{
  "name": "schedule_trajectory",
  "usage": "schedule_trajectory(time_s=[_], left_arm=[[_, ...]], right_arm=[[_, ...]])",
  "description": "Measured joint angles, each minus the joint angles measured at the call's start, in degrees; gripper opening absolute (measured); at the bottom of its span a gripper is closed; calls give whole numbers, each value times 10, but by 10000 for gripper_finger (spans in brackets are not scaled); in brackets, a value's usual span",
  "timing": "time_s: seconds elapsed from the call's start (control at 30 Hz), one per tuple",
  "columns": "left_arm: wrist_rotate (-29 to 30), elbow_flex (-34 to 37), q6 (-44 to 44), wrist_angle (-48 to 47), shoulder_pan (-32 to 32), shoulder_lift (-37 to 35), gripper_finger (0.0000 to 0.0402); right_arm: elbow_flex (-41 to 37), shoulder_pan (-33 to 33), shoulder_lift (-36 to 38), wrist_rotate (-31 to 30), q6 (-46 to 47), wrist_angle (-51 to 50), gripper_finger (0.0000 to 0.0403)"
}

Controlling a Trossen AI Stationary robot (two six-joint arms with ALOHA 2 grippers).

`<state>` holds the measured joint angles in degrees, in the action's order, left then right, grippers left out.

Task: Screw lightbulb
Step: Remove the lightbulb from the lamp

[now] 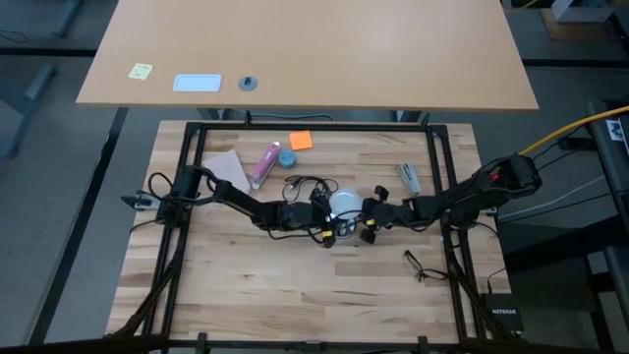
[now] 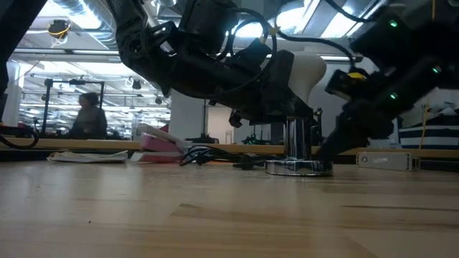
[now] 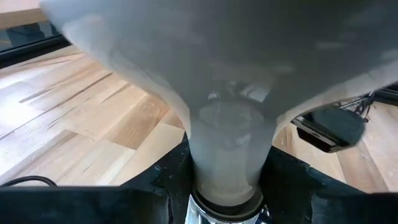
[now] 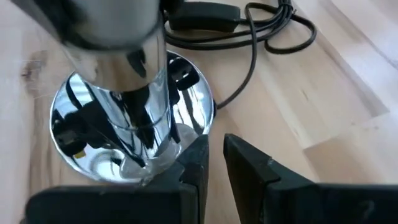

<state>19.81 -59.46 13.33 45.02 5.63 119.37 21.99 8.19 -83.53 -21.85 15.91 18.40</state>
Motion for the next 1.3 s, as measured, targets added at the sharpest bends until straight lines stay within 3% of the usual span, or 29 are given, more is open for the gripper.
schedule_trajectory(time_s=[0.23,1.3], left_arm=[[-3,0,1,1,0,0,153],[-16,0,13,52,-4,20,153]], right_arm=[[-82,0,0,-23,36,144,60],[-77,1,0,-46,94,147,60]])
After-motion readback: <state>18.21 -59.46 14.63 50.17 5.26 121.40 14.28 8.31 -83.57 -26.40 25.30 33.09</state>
